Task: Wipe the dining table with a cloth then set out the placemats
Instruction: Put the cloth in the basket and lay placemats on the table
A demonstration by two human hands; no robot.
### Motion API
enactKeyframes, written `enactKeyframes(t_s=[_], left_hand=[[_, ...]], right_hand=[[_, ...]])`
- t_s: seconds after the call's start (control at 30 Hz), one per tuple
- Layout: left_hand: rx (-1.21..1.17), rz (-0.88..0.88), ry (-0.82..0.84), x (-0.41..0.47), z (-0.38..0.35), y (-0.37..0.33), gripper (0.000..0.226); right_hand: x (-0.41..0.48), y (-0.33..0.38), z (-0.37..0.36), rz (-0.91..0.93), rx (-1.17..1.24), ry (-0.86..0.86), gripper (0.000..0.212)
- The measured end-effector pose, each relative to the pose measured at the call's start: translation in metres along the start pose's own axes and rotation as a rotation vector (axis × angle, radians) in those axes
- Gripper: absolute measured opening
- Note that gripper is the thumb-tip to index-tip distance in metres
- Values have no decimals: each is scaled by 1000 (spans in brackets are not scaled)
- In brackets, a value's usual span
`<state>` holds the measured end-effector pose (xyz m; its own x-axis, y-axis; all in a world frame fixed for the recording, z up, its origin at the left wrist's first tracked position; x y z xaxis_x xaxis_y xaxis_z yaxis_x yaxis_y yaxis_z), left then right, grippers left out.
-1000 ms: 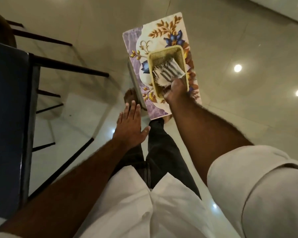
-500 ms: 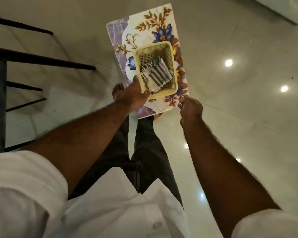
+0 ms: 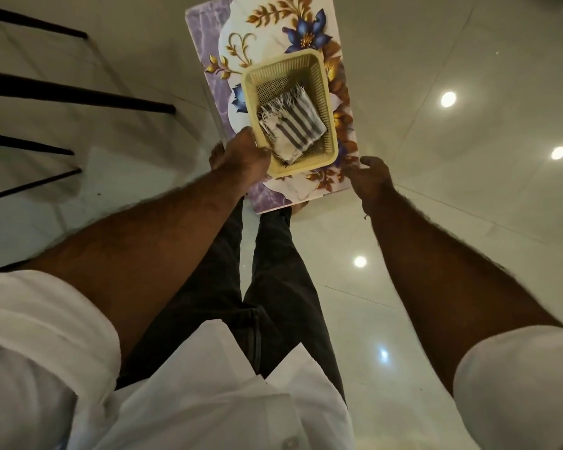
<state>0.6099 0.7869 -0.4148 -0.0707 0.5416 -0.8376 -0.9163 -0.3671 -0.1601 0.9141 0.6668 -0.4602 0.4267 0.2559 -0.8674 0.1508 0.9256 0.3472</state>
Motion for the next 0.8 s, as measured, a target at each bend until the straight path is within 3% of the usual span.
enactKeyframes(t_s=[0.07,0.2,0.3,0.5,0.6,0.8], left_hand=[[14,-12,-12,-6,7,-2,32],[-87,-44,-53,-27,31,-3,29],[-250,-35,-36,-50,48,11,28],[-350,-47,-62,-98,80,37,29],[-355,-71,-82,-113,93,47,35],[-431,-2,-102,-116,108,67,43]], right_hand=[[2,-2,0,-21,47,0,77],[-11,10,3,11,113,46,23],[-30,21,6,4,166,130,15],[-68,52,19,135,142,133,11],[-88,70,37,250,123,89,19],[-138,86,149,460,145,-235,26]])
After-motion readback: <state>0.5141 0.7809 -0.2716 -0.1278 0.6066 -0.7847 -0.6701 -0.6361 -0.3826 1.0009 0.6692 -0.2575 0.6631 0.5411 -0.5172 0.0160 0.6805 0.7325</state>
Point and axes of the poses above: each hand's wrist, its own x-axis towards the middle knuckle, its own z-axis out of the back of the hand, y = z × x, the point moved 8 cm from there along x, towards the middle knuckle, and after that the axes turned 14 degrees about x, right-handed, at the moved point
